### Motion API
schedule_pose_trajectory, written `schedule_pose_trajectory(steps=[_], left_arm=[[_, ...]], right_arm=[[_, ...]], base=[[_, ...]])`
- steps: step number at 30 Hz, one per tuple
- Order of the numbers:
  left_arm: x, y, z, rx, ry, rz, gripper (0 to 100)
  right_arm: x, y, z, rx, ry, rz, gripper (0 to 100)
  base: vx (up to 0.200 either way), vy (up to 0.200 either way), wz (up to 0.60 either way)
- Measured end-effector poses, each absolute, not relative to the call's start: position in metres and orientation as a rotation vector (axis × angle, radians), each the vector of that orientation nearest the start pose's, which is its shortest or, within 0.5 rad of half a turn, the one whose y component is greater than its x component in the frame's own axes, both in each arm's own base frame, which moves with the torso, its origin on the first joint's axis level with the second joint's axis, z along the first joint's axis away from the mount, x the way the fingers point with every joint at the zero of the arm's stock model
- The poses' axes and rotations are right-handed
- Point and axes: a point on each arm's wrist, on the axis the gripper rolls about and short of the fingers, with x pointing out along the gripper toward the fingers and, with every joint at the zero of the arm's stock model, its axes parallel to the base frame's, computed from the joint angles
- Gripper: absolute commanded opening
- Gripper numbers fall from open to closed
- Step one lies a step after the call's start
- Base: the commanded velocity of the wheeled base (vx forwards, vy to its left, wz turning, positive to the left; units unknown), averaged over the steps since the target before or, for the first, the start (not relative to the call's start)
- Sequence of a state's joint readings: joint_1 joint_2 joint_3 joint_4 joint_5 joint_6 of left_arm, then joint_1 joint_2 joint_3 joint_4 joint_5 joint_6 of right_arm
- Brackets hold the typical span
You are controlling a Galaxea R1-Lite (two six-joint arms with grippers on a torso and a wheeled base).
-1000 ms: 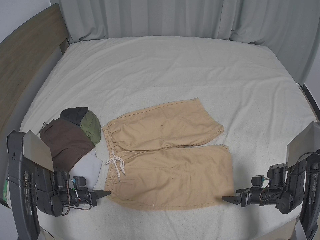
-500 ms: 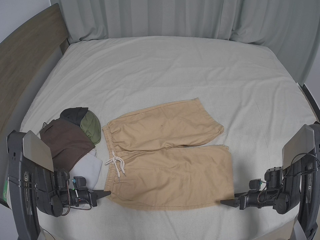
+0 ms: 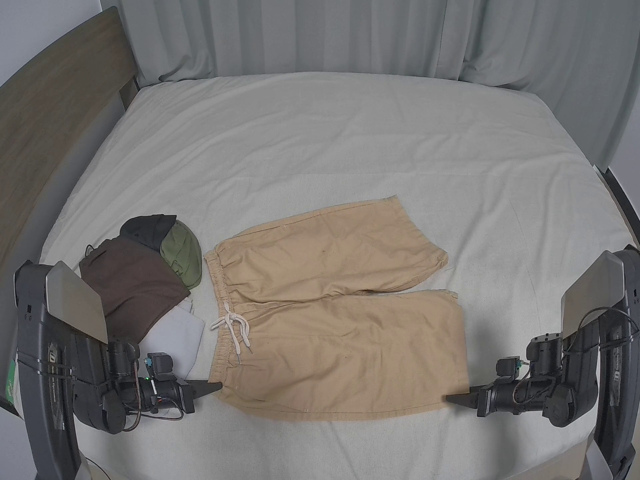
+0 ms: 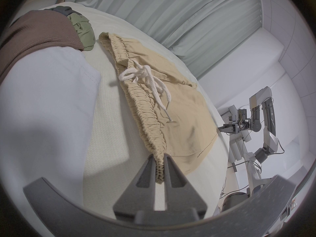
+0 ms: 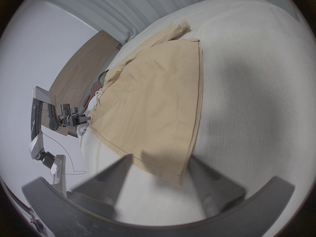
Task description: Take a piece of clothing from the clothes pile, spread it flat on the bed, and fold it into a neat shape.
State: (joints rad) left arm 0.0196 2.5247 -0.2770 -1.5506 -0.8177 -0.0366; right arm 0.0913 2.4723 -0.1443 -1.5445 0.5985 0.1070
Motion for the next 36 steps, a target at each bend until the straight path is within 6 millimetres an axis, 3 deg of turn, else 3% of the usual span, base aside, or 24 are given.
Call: schedule_pose_trajectory(steps=[17, 36], left_arm=[[0.265, -0.011, -0.071, -0.332, 0.673, -0.757, 0], [0.235, -0.009, -0.064, -0.369, 0.746, -0.793, 0]], right_arm=[[0.235, 0.035, -0.061, 0.294, 0.817, 0.606, 0], [0.217, 0.034, -0.049, 0.221, 0.819, 0.652, 0]], base=[[0.000, 0.000, 0.00], [0.000, 0.000, 0.00]])
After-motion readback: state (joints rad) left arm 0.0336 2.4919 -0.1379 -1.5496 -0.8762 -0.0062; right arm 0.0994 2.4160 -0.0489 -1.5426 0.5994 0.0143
